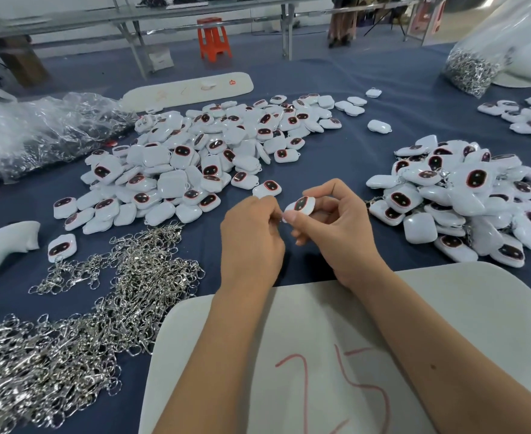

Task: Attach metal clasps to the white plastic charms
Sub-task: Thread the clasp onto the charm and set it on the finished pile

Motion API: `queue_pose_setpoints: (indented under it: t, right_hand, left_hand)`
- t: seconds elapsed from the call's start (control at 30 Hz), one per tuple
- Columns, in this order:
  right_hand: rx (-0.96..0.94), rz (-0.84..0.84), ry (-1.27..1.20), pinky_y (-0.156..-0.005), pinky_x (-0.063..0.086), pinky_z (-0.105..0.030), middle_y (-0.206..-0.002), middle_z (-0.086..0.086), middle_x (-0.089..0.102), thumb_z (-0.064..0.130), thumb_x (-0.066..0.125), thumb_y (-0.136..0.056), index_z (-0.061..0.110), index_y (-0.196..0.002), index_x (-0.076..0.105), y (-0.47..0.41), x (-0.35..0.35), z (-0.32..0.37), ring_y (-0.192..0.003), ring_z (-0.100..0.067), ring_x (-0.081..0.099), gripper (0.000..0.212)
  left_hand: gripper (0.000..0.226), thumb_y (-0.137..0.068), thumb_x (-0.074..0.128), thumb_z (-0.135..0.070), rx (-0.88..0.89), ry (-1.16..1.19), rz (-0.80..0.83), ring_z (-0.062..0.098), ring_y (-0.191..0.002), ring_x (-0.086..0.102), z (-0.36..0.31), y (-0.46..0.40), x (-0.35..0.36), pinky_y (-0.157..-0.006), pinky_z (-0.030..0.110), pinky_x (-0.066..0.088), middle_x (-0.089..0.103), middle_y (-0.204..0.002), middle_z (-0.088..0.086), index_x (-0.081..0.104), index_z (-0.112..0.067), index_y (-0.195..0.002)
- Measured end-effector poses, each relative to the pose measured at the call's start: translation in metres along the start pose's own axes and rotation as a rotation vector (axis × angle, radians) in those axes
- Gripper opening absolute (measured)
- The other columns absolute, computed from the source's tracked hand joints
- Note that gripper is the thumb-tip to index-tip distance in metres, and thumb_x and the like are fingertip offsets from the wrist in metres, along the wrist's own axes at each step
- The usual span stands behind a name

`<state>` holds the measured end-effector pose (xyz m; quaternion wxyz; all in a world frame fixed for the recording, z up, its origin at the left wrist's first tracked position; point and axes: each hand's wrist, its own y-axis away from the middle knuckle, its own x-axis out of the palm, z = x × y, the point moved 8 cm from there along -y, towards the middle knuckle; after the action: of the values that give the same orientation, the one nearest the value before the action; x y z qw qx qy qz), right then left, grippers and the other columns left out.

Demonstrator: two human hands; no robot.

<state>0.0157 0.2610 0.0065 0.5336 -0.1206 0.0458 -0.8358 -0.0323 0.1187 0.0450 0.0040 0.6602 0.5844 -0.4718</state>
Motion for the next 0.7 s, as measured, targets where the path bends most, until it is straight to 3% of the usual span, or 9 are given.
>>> queue_pose_setpoints:
  t: [0.07,0.13,0.23,0.3,0.4,0.5,0.7]
  right_hand:
    - [-0.033,-0.019,0.066,-0.056,0.057,-0.031,-0.085,-0.009,0.076,0.007,0.088,-0.082,0.011,-0.101,0.057,0.001,0.000,0.001,-0.056,-0.024,0.068,0.037]
    - [-0.046,-0.036,0.041,-0.056,0.057,-0.030,-0.085,-0.008,0.076,0.007,0.087,-0.084,0.009,-0.103,0.058,0.001,0.000,0.002,-0.058,-0.024,0.069,0.035]
    - [-0.013,-0.012,-0.094,-0.058,0.056,-0.026,-0.085,-0.007,0.074,0.008,0.083,-0.085,0.005,-0.106,0.061,-0.001,0.000,0.004,-0.064,-0.021,0.069,0.030]
    - [0.019,0.013,-0.166,-0.059,0.055,-0.024,-0.085,-0.008,0.074,0.011,0.081,-0.085,0.008,-0.108,0.063,-0.002,0.000,0.004,-0.067,-0.019,0.069,0.029]
    - [0.026,0.024,-0.212,-0.058,0.053,-0.021,-0.083,-0.009,0.074,0.006,0.079,-0.089,0.010,-0.111,0.063,-0.002,-0.001,0.003,-0.064,-0.016,0.069,0.027]
    - [0.021,0.028,-0.215,-0.057,0.053,-0.022,-0.082,-0.010,0.075,0.009,0.080,-0.087,0.011,-0.111,0.064,-0.003,-0.002,0.003,-0.065,-0.017,0.069,0.028]
    - [0.014,0.052,-0.150,-0.055,0.053,-0.027,-0.084,-0.008,0.074,0.012,0.082,-0.084,0.012,-0.108,0.065,-0.004,0.002,0.000,-0.069,-0.022,0.069,0.030]
  left_hand:
    - [0.020,-0.077,0.059,0.009,0.019,-0.042,0.030,0.027,-0.071,0.054,-0.002,0.001,0.002,-0.063,0.039,0.041,0.059,-0.073,0.003,0.064,-0.010,-0.075]
    - [0.020,-0.082,0.063,0.007,-0.044,0.062,-0.007,0.020,-0.072,0.058,0.003,0.002,0.000,-0.066,0.032,0.044,0.063,-0.074,-0.003,0.068,-0.011,-0.078]
    - [0.020,-0.088,0.069,0.005,-0.352,0.517,-0.123,0.002,-0.070,0.061,0.025,0.007,0.002,-0.068,0.014,0.046,0.069,-0.076,-0.009,0.073,-0.015,-0.087]
    - [0.019,-0.091,0.069,0.002,-0.553,0.822,-0.105,0.004,-0.072,0.062,0.033,0.012,0.017,-0.069,0.016,0.047,0.070,-0.078,-0.006,0.074,-0.017,-0.091]
    - [0.015,-0.099,0.063,-0.005,-0.702,1.101,0.010,0.013,-0.073,0.057,0.030,0.016,0.036,-0.067,0.023,0.049,0.066,-0.078,0.003,0.072,-0.012,-0.089]
    - [0.017,-0.102,0.060,-0.010,-0.744,1.179,0.054,0.015,-0.071,0.052,0.025,0.019,0.042,-0.064,0.023,0.046,0.058,-0.087,0.015,0.070,-0.009,-0.088]
    - [0.008,-0.100,0.061,-0.007,-0.794,1.247,-0.004,0.016,-0.071,0.057,0.028,0.018,0.036,-0.067,0.027,0.048,0.062,-0.081,0.011,0.069,-0.005,-0.096]
